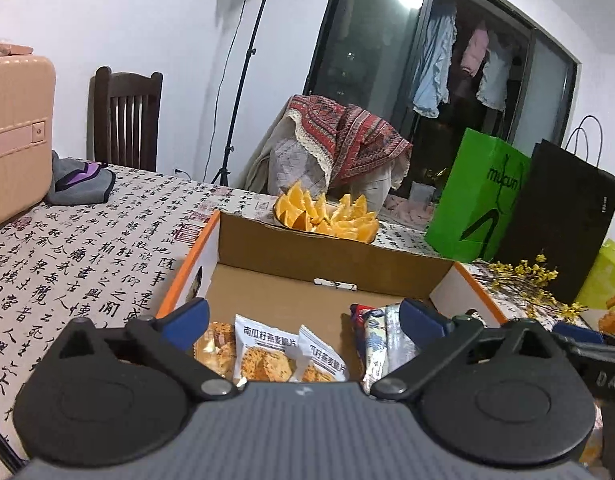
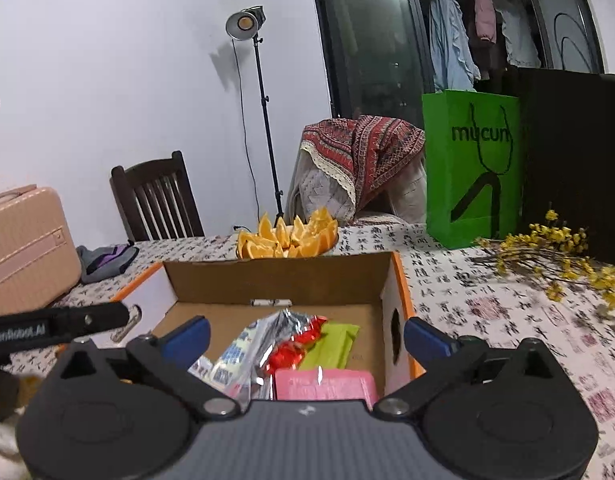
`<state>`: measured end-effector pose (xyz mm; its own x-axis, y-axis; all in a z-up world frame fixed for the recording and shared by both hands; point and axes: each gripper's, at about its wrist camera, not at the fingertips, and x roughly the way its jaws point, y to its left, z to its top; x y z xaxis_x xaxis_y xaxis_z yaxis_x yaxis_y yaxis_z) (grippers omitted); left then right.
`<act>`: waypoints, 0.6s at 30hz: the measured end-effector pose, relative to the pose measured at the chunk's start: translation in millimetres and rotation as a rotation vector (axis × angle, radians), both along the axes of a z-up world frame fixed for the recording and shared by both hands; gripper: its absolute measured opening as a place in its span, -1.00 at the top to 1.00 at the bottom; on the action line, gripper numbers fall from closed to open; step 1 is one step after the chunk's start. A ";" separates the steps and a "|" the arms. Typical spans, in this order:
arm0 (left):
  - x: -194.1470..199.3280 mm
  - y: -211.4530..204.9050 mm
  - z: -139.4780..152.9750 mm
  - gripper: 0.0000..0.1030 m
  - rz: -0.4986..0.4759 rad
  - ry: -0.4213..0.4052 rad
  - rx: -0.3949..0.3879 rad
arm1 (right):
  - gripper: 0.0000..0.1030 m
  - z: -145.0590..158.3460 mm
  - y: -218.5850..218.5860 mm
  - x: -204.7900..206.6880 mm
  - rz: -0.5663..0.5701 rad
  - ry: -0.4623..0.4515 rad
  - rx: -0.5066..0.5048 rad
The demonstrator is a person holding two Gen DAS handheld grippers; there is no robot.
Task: Organize snacks
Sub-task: 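Move both grippers back from the box toward the snack pile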
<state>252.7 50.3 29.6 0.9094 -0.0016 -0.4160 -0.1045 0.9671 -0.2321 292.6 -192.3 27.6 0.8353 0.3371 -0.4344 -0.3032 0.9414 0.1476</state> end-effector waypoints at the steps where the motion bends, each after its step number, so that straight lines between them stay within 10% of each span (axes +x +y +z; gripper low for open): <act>1: -1.9 -1.2 0.5 -1.00 0.001 -0.002 0.003 | -1.00 0.4 -1.9 -5.2 -0.005 0.004 -0.001; 18: -69.8 -5.8 -1.4 -1.00 0.032 0.059 0.052 | -1.00 -15.5 -30.2 -98.2 -0.096 0.051 -0.074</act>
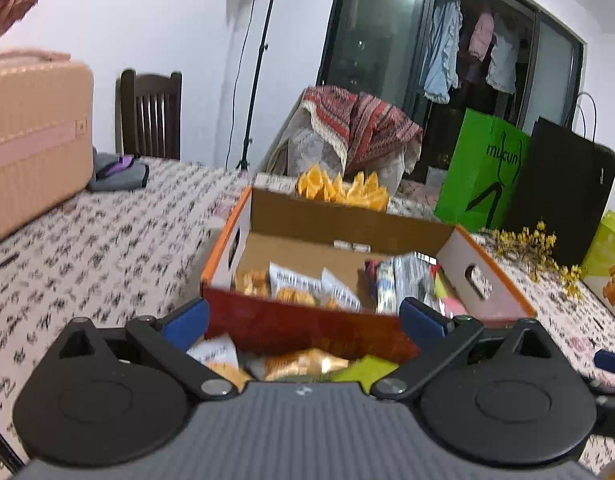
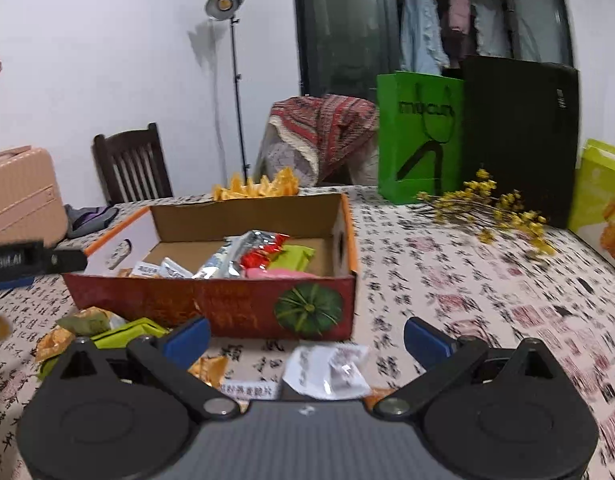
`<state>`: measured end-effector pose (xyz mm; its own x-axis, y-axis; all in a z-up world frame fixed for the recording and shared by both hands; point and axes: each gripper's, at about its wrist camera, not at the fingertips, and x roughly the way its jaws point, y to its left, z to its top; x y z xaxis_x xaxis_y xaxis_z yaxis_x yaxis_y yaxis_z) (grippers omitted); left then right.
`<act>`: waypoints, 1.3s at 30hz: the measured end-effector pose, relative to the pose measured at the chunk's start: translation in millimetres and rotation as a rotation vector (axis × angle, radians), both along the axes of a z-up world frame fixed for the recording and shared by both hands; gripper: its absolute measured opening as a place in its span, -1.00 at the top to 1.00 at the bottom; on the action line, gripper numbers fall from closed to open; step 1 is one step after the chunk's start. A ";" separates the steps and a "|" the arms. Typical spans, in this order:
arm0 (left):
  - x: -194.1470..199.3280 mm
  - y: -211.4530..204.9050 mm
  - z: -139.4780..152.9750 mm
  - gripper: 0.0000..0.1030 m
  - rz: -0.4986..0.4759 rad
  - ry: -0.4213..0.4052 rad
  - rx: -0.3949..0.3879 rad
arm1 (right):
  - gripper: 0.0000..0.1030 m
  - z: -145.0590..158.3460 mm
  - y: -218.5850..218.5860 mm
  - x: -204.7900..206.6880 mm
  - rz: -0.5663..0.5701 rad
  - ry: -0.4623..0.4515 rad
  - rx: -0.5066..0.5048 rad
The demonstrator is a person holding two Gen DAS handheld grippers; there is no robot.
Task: Organize snacks
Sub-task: 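Move both grippers back from the box toward the snack pile, then grasp the white snack packet with the right gripper while the left grasps a cracker packet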
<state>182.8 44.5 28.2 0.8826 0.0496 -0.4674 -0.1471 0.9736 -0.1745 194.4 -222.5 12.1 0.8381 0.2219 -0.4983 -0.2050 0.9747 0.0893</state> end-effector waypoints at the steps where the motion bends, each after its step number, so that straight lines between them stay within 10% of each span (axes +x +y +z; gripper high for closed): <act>1: -3.1 2.2 -1.3 -1.00 -0.004 0.002 -0.009 | -1.00 0.5 -2.4 -2.5 -0.004 0.000 0.008; 24: -69.5 5.6 -15.6 -1.00 -0.025 0.069 0.005 | -1.00 -32.0 -26.7 -35.3 0.042 0.045 0.041; 39: -62.1 -27.2 -12.5 -1.00 -0.027 0.082 0.031 | -0.90 -35.3 -7.9 43.6 0.069 0.190 0.048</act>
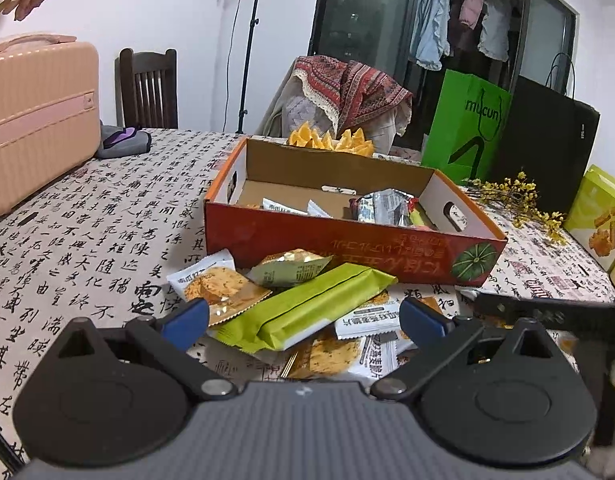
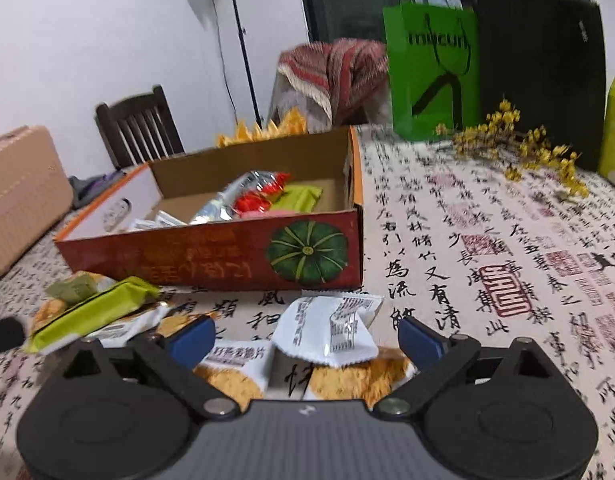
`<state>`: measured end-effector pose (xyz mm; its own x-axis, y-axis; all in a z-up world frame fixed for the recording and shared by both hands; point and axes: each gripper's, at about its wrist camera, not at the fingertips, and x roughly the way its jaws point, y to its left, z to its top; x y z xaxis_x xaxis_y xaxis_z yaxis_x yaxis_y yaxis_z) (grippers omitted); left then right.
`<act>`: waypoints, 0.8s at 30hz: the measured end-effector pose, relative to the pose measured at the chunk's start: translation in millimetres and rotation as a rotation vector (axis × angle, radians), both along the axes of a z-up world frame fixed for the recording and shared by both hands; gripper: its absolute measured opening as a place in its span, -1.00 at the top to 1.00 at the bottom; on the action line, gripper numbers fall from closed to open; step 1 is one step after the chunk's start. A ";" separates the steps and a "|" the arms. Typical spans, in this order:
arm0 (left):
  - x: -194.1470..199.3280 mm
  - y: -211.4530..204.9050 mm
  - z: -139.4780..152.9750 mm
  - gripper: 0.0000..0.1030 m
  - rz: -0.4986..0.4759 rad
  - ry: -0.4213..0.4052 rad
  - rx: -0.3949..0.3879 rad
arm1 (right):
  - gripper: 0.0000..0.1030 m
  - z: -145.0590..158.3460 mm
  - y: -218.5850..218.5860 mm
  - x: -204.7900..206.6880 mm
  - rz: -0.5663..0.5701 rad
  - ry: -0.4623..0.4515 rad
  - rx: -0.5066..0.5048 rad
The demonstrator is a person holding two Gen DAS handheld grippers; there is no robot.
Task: Organize snacks
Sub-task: 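Grasp the white snack packet with the right gripper while the left grasps a cracker packet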
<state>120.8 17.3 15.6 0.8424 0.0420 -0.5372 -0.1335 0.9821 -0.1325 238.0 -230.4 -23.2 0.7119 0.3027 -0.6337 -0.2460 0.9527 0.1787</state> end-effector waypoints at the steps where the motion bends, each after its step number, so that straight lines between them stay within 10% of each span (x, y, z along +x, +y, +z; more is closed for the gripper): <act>1: -1.1 0.6 0.0 -1.00 0.002 0.000 0.006 | -0.88 -3.0 0.5 6.2 -0.003 0.015 0.001; 8: 0.1 17.6 3.1 -1.00 0.045 -0.006 0.014 | -0.09 -16.9 3.2 29.0 -0.055 0.057 -0.032; 24: 46.2 70.8 -22.1 -1.00 0.170 0.140 0.036 | 0.07 -4.3 -13.7 -0.3 -0.062 -0.105 0.102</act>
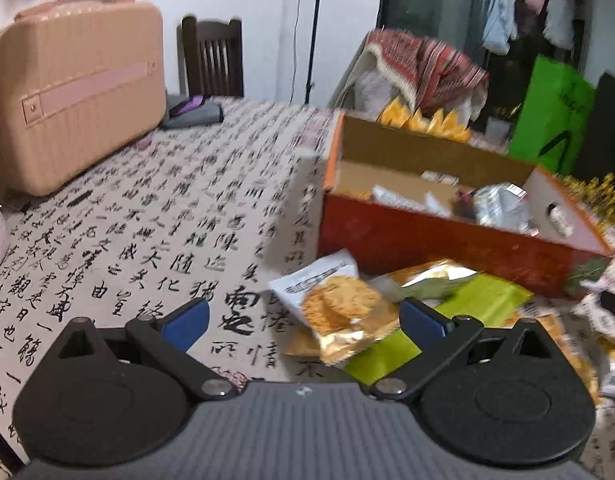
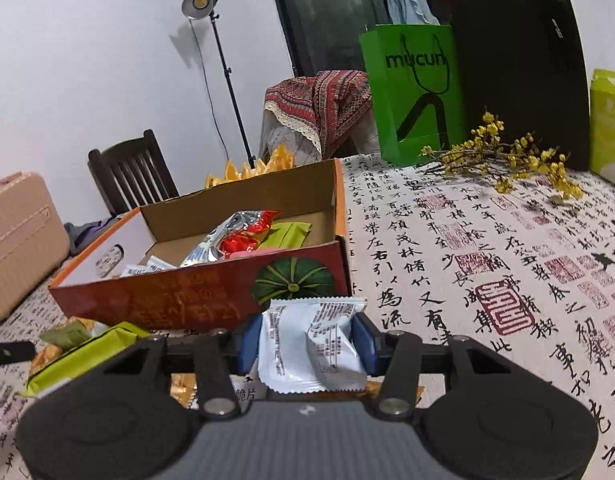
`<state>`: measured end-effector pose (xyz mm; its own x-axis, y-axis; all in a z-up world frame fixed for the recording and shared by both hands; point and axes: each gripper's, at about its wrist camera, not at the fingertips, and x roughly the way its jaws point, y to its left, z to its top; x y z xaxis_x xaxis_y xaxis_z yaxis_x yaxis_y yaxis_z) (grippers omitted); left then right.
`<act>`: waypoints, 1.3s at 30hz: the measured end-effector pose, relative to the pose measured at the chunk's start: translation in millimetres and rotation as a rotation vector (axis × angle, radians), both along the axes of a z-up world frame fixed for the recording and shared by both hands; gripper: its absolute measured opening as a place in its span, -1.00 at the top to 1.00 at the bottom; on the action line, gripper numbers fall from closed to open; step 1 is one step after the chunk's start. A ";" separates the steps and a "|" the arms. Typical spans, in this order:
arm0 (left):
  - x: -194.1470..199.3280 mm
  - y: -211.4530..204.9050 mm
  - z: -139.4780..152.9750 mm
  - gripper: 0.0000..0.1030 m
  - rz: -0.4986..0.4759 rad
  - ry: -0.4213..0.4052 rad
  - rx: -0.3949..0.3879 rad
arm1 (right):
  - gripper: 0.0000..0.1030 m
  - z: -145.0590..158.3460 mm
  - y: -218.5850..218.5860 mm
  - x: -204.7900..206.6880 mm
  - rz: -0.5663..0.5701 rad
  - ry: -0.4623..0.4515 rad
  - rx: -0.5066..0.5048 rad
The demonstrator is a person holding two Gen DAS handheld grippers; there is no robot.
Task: Organize snacks
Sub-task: 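Grasp the white snack packet with the right gripper while the left grasps a cracker packet, then lower both held packets into the box and open both grippers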
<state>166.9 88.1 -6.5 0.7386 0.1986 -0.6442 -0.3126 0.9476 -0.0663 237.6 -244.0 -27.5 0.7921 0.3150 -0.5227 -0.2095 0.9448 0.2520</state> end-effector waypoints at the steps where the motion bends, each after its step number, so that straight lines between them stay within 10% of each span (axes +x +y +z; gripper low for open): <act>1: 5.0 1.4 -2.8 -1.00 -0.002 0.015 -0.001 | 0.07 -0.5 -1.0 0.3 -0.001 0.001 0.005; 10: 37.7 1.1 -12.1 -1.00 0.002 0.042 -0.037 | 0.06 -0.8 2.4 -4.3 0.000 -0.027 -0.014; 17: 38.3 5.4 -19.0 0.08 -0.001 0.055 -0.079 | 0.05 -1.6 7.2 -5.0 0.012 -0.034 -0.037; 39: -22.5 12.0 19.6 0.73 -0.107 -0.129 -0.027 | 0.05 24.2 12.7 -41.3 0.060 -0.134 -0.012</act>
